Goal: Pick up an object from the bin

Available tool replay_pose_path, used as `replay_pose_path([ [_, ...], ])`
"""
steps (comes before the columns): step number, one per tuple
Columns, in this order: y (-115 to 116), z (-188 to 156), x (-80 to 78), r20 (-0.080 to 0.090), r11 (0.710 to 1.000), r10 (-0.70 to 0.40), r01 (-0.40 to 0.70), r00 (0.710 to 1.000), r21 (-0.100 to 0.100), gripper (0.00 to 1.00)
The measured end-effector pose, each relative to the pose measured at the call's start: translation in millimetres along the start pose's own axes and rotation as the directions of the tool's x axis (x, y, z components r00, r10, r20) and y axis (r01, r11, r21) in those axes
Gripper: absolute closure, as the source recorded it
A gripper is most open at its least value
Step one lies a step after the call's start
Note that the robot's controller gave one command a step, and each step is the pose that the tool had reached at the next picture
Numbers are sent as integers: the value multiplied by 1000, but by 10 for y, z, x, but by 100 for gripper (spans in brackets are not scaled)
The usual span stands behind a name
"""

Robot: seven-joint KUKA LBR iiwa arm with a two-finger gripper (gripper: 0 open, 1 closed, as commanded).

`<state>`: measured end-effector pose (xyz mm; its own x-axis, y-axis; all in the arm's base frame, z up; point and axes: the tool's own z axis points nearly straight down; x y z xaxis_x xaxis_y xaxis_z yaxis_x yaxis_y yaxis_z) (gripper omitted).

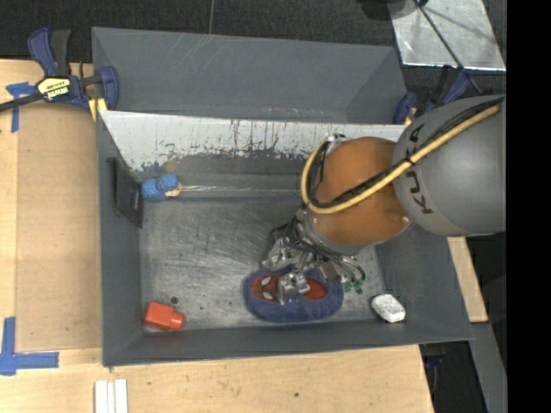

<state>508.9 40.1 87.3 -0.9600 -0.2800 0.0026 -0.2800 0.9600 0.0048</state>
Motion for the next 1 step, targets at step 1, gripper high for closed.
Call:
replay_pose_path([
  [1,74,-1220,118,12,999,-33,33,999,7,100],
])
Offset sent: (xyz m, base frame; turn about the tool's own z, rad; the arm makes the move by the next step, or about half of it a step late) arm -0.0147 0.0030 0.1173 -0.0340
